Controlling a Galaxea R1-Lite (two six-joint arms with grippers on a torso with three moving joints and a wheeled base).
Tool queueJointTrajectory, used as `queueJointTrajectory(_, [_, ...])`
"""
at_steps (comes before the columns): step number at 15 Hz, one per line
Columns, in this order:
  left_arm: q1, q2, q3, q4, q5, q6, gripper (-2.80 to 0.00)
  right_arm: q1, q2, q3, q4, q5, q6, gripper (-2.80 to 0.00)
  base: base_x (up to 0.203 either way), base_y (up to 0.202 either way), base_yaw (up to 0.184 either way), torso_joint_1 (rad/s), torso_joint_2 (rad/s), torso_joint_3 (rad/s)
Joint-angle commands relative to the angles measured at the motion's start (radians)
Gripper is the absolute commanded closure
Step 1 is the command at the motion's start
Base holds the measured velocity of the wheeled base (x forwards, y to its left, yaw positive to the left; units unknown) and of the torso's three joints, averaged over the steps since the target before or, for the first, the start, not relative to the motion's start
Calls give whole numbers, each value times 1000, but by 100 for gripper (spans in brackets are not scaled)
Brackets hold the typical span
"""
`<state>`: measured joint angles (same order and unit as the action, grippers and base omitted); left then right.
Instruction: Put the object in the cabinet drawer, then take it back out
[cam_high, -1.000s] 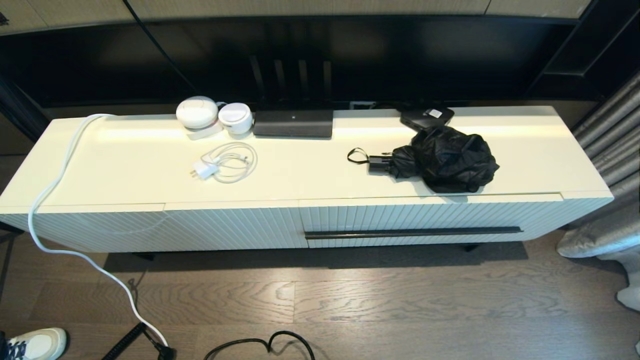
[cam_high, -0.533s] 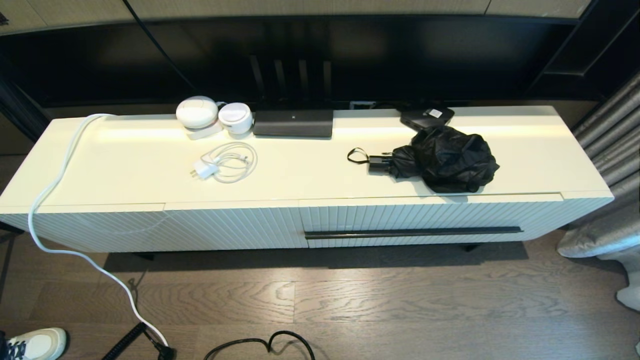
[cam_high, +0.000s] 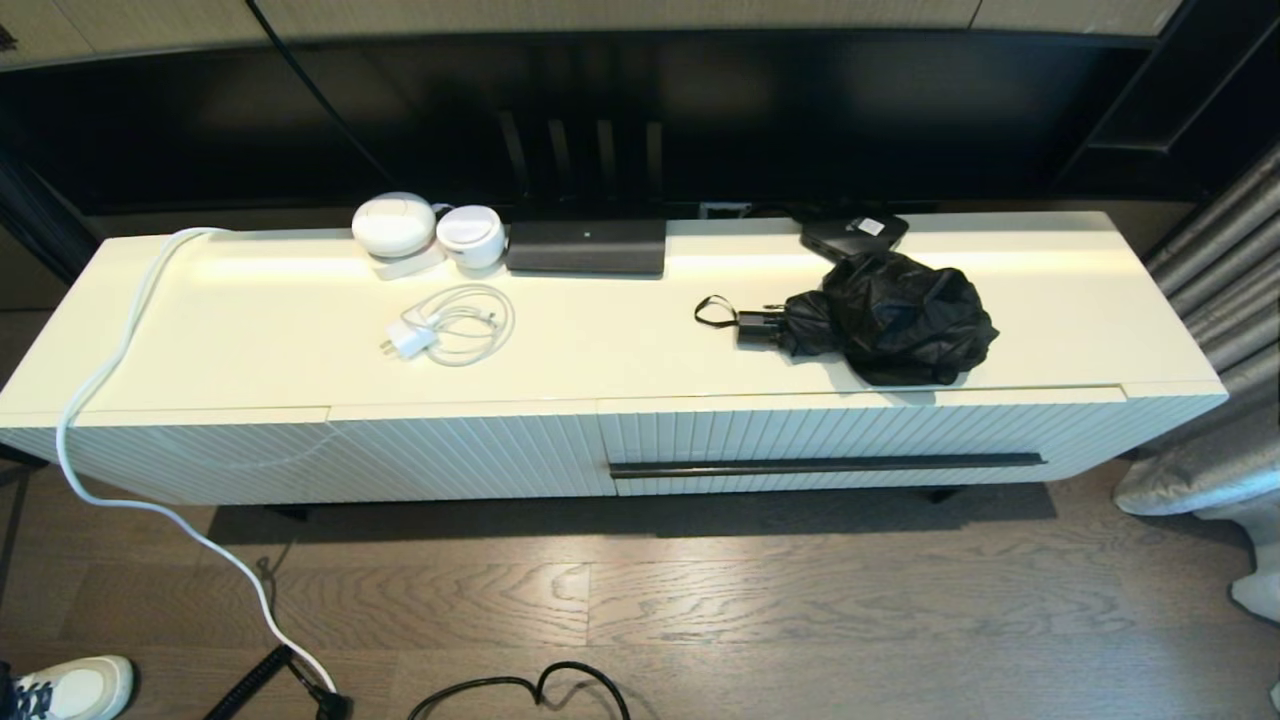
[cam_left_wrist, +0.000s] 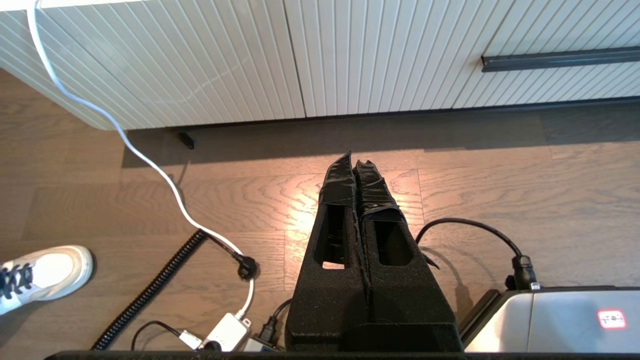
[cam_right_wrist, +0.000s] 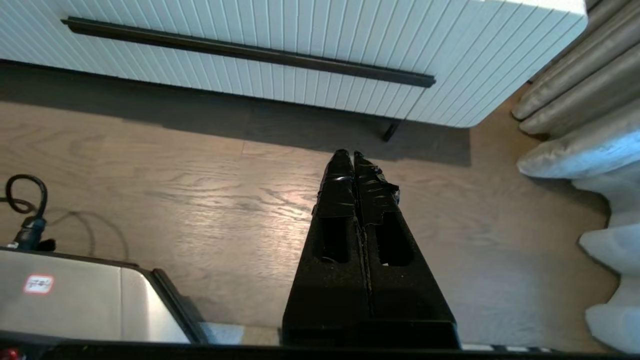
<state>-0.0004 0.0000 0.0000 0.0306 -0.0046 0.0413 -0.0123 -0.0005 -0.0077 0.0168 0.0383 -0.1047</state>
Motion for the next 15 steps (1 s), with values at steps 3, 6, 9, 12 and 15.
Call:
queueJointTrajectory(3, [0, -2, 0, 0, 0, 0, 0, 0, 4, 7, -24, -12, 58, 0, 0, 0, 0, 0, 0, 0])
queueJointTrajectory(6, [-1, -1, 0, 0, 0, 0, 0, 0, 5, 8, -28, -23, 85, 0, 0, 0, 0, 0, 0, 0])
queueJointTrajectory(9, [0, -1, 0, 0, 0, 0, 0, 0, 5, 8, -26, -24, 85, 0, 0, 0, 0, 0, 0, 0])
queueJointTrajectory(12, [0, 0, 0, 0, 0, 0, 0, 0, 5, 8, -28, -24, 85, 0, 0, 0, 0, 0, 0, 0])
queueJointTrajectory(15, [-1, -2, 0, 0, 0, 0, 0, 0, 5, 8, -28, -24, 86, 0, 0, 0, 0, 0, 0, 0])
